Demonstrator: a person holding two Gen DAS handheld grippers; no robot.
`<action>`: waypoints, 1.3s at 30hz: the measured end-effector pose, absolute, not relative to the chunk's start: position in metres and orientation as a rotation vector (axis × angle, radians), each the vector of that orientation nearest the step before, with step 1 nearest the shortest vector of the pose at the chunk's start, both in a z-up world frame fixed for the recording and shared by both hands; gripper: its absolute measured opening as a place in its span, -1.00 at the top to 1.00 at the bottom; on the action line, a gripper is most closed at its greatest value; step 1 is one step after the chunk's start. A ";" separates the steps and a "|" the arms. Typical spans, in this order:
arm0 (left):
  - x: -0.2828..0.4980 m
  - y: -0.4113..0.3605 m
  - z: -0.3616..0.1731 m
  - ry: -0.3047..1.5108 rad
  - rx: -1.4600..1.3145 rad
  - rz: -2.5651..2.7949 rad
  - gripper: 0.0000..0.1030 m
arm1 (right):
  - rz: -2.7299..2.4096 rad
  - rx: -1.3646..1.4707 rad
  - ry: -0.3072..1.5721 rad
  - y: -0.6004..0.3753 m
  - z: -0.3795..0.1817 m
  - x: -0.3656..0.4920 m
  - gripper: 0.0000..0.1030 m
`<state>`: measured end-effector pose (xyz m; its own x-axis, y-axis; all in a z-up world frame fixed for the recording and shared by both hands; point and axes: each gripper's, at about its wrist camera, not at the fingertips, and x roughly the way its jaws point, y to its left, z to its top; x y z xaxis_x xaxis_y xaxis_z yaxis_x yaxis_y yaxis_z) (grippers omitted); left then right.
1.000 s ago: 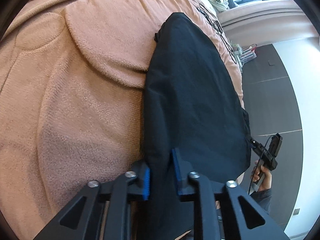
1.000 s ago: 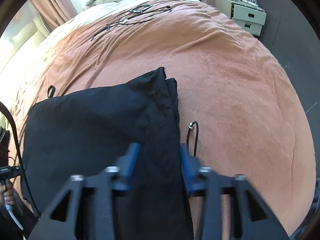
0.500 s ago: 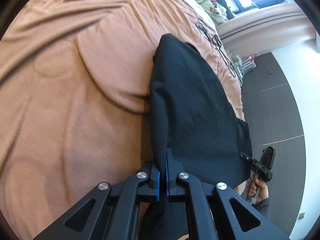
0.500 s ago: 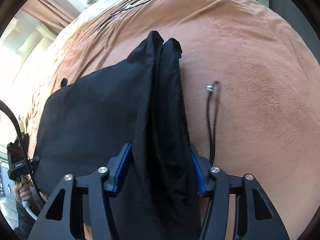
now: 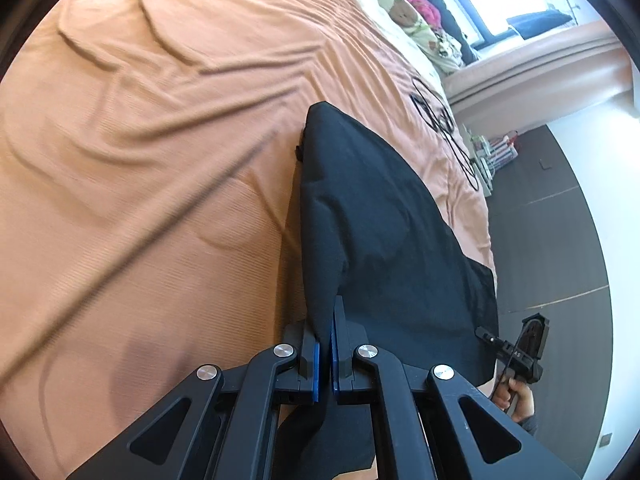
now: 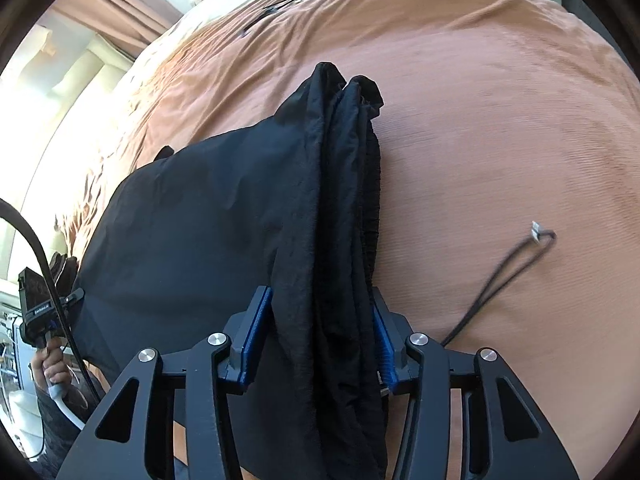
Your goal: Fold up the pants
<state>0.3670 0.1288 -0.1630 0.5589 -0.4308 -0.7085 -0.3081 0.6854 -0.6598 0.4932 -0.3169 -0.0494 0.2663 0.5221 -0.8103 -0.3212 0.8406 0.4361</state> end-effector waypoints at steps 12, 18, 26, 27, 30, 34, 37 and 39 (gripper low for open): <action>0.336 0.211 -0.176 1.003 -0.897 0.000 0.93 | 0.616 0.167 1.189 -0.236 -0.060 0.486 0.16; 0.320 0.245 -0.181 0.997 -0.924 0.036 0.93 | 0.653 0.144 1.201 -0.194 -0.065 0.479 0.16; 0.298 0.278 -0.188 1.001 -0.961 0.085 0.93 | 0.710 0.118 1.214 -0.153 -0.075 0.473 0.16; 0.297 0.278 -0.189 1.003 -0.968 0.087 0.92 | 0.710 0.108 1.214 -0.150 -0.077 0.473 0.16; 0.296 0.276 -0.201 1.035 -0.980 0.085 0.88 | 0.682 0.098 1.215 -0.149 -0.082 0.475 0.15; 0.284 0.276 -0.208 1.028 -1.000 0.061 0.74 | 0.657 0.130 1.209 -0.157 -0.082 0.478 0.15; 0.273 0.276 -0.210 1.023 -1.028 0.037 0.69 | 0.638 0.125 1.180 -0.169 -0.076 0.473 0.15; 0.264 0.277 -0.211 1.018 -1.041 0.025 0.65 | 0.641 0.135 1.172 -0.180 -0.075 0.469 0.15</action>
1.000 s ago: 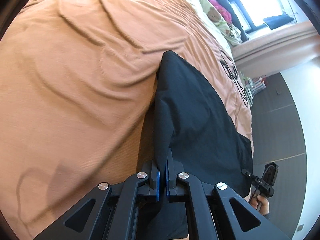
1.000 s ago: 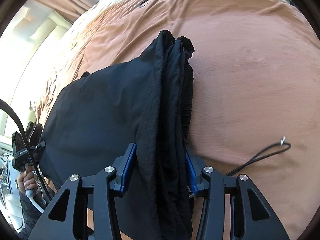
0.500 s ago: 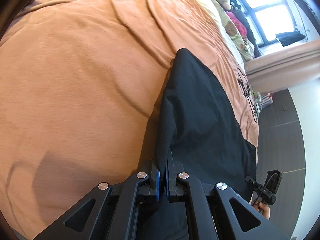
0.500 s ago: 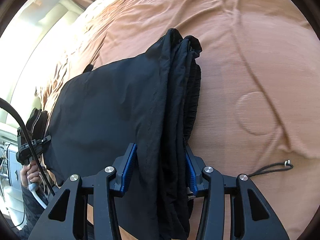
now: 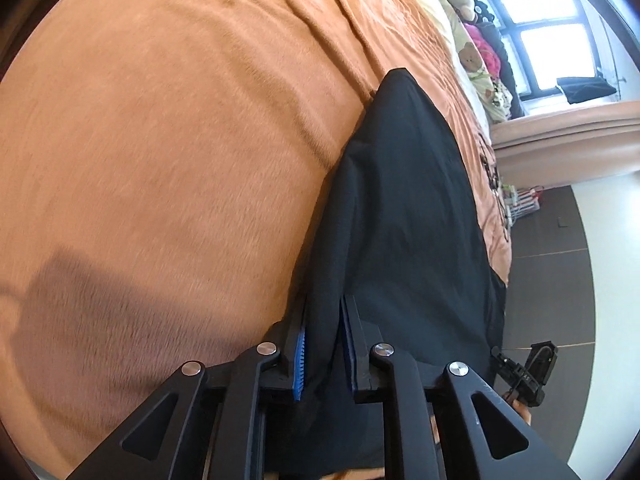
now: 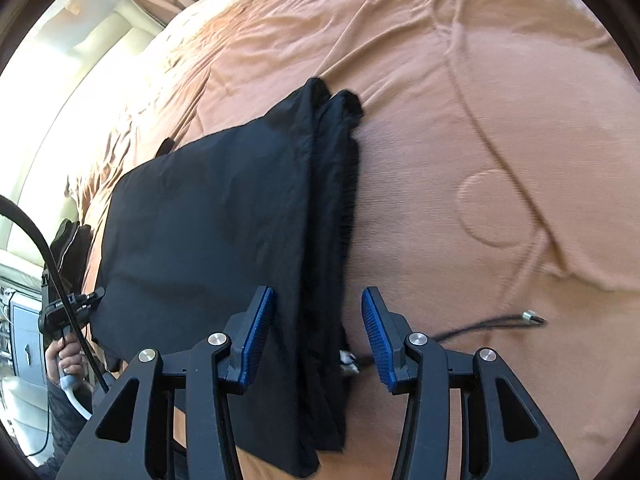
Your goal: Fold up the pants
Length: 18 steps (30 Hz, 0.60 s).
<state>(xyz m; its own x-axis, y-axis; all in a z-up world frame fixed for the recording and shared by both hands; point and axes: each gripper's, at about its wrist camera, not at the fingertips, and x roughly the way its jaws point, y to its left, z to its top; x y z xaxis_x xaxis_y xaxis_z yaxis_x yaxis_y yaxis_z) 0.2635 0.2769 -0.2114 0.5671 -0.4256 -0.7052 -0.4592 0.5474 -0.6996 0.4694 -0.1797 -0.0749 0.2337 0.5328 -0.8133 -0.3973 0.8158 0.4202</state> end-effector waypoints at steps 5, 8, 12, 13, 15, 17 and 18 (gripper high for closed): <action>0.243 0.273 -0.209 1.014 -1.062 0.002 0.54 | 0.668 0.165 1.195 -0.189 -0.084 0.458 0.15; 0.232 0.269 -0.208 1.022 -1.058 -0.007 0.52 | 0.693 0.191 1.202 -0.195 -0.084 0.453 0.15; 0.223 0.264 -0.207 1.018 -1.054 -0.003 0.52 | 0.714 0.237 1.196 -0.210 -0.085 0.447 0.15; 0.222 0.264 -0.207 1.016 -1.053 0.000 0.52 | 0.721 0.247 1.198 -0.214 -0.087 0.446 0.15; 0.222 0.262 -0.207 1.015 -1.050 0.008 0.52 | 0.732 0.241 1.197 -0.215 -0.089 0.442 0.15; 0.221 0.261 -0.206 1.017 -1.041 0.013 0.52 | 0.732 0.204 1.190 -0.212 -0.089 0.437 0.18; 0.223 0.260 -0.205 1.020 -1.037 0.018 0.52 | 0.737 0.190 1.185 -0.210 -0.088 0.435 0.31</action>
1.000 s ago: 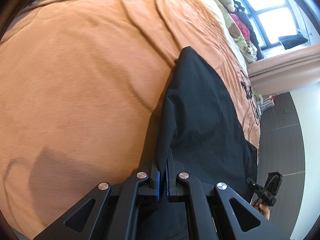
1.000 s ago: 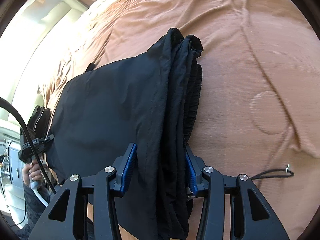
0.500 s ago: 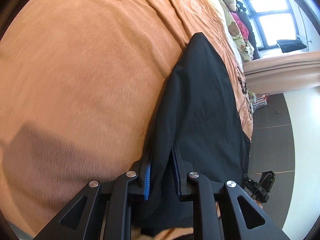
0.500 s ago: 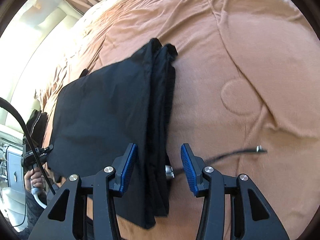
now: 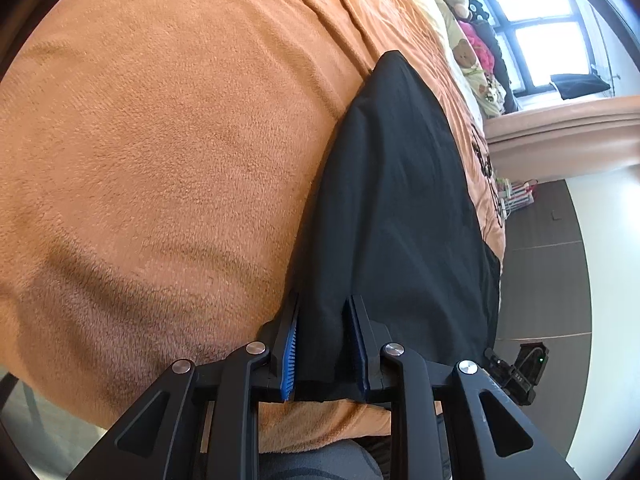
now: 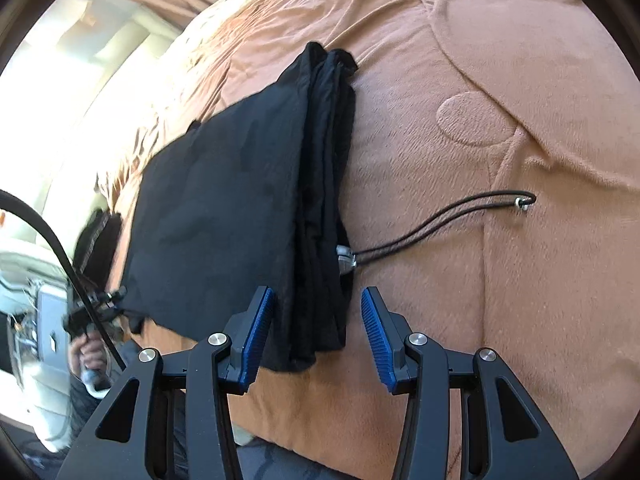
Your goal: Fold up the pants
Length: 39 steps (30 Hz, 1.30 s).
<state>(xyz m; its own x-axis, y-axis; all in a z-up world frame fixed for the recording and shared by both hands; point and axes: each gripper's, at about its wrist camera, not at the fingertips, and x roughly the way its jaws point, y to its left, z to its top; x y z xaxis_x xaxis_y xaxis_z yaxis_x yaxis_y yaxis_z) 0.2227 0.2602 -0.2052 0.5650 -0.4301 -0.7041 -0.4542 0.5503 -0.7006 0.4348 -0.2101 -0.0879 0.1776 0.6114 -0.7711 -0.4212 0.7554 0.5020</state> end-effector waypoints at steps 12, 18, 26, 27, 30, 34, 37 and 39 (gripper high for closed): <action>0.225 0.252 -0.200 1.031 -1.030 0.038 0.22 | 0.715 0.140 1.149 -0.221 -0.080 0.432 0.86; 0.219 0.258 -0.208 0.997 -1.115 0.020 0.18 | 0.717 0.153 1.153 -0.223 -0.081 0.432 0.86; 0.214 0.252 -0.212 0.966 -1.150 -0.020 0.17 | 0.671 0.129 1.145 -0.222 -0.078 0.431 0.86; 0.212 0.251 -0.213 0.969 -1.150 -0.019 0.40 | 0.661 0.117 1.142 -0.220 -0.077 0.429 0.86; 0.207 0.249 -0.216 0.967 -1.150 -0.024 0.80 | 0.644 0.089 1.134 -0.215 -0.072 0.424 0.85; 0.201 0.249 -0.212 0.939 -1.151 -0.030 0.86 | 0.589 0.072 1.096 -0.218 -0.055 0.416 0.78; 0.196 0.251 -0.209 0.920 -1.150 -0.034 0.86 | 0.522 0.036 1.045 -0.222 -0.034 0.408 0.78; 0.191 0.251 -0.207 0.908 -1.149 -0.037 0.86 | 0.516 0.034 1.011 -0.222 -0.019 0.399 0.78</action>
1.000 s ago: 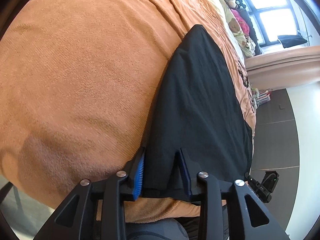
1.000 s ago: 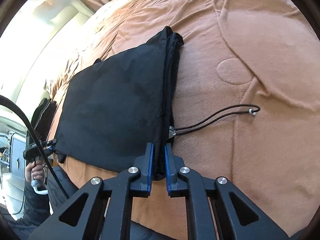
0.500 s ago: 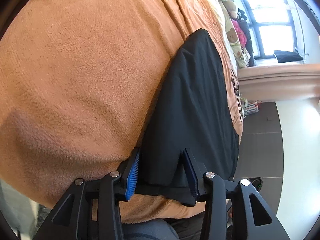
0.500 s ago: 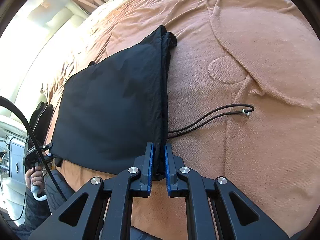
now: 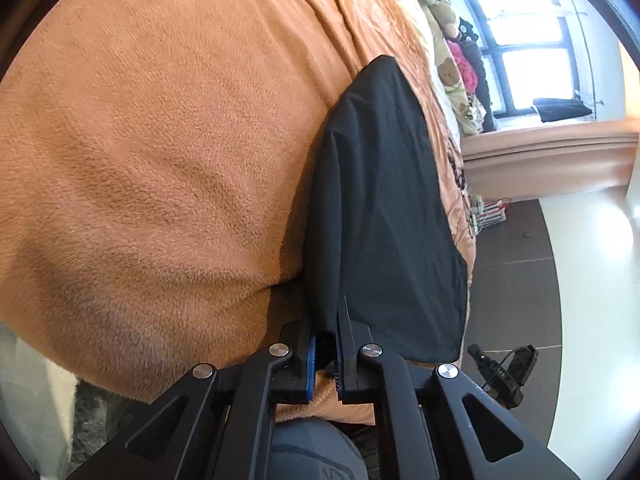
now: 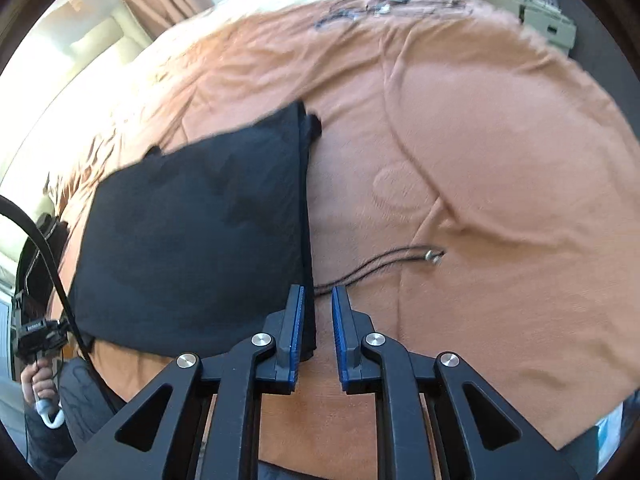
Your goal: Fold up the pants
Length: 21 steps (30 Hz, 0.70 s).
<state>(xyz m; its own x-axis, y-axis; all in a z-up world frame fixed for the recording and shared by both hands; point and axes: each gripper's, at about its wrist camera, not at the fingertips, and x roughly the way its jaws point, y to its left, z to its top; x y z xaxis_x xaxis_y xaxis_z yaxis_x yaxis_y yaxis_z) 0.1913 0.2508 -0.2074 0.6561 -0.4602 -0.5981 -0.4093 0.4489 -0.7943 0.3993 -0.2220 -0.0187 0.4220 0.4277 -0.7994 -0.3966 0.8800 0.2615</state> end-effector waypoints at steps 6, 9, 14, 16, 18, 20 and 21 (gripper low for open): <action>0.185 0.250 -0.210 0.892 -1.132 -0.040 0.86 | 0.558 0.003 0.930 -0.189 0.022 0.366 0.78; 0.184 0.250 -0.211 0.882 -1.141 -0.049 0.86 | 0.591 -0.008 0.924 -0.167 0.029 0.351 0.78; 0.183 0.253 -0.213 0.872 -1.152 -0.064 0.86 | 0.655 -0.038 0.916 -0.135 0.038 0.335 0.78; 0.181 0.255 -0.215 0.869 -1.161 -0.067 0.86 | 0.675 -0.044 0.913 -0.121 0.042 0.330 0.78; 0.179 0.256 -0.216 0.866 -1.166 -0.069 0.86 | 0.697 -0.048 0.911 -0.108 0.045 0.327 0.78; 0.178 0.257 -0.217 0.866 -1.164 -0.069 0.86 | 0.708 -0.063 0.908 -0.094 0.044 0.327 0.78; 0.177 0.257 -0.218 0.865 -1.166 -0.070 0.86 | 0.712 -0.078 0.903 -0.084 0.042 0.328 0.78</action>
<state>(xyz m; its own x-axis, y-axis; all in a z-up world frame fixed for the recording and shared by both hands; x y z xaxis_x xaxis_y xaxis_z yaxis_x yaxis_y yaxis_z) 0.1770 0.2573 -0.2178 0.6853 -0.4691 -0.5571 -0.3741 0.4295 -0.8219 0.3278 -0.0837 0.0422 0.4089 0.5327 -0.7410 -0.5959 0.7708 0.2253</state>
